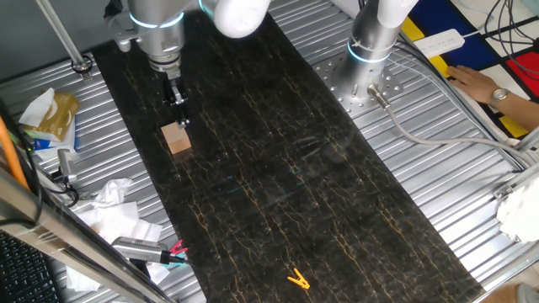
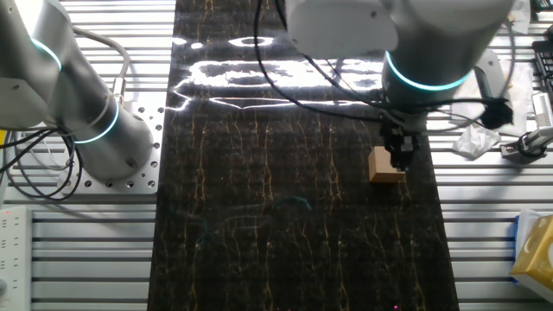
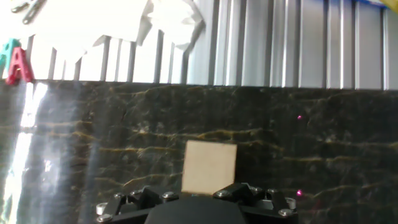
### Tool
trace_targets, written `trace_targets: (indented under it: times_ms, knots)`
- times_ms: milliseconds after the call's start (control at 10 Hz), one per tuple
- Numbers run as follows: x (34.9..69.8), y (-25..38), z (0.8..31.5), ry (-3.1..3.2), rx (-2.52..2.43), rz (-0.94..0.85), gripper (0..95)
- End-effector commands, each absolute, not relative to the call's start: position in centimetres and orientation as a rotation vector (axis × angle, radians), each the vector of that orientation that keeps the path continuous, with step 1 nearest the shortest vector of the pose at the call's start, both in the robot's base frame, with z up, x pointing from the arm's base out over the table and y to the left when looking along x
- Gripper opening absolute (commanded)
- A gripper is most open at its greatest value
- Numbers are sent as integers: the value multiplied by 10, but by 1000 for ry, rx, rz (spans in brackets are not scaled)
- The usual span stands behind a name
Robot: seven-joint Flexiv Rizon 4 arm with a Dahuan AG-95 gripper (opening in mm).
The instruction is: Use the gripper to push the small block from left to right
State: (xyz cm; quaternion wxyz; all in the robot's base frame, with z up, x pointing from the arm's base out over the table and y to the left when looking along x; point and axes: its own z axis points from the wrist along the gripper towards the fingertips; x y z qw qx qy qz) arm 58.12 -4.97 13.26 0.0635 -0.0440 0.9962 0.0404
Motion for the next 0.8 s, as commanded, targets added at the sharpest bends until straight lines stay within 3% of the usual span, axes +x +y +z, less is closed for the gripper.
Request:
trace_targets:
  times_ms: [100, 800]
  knots:
    - [587, -55, 132, 3009, -133, 121, 760]
    - [604, -67, 118, 3001, -119, 153, 760]
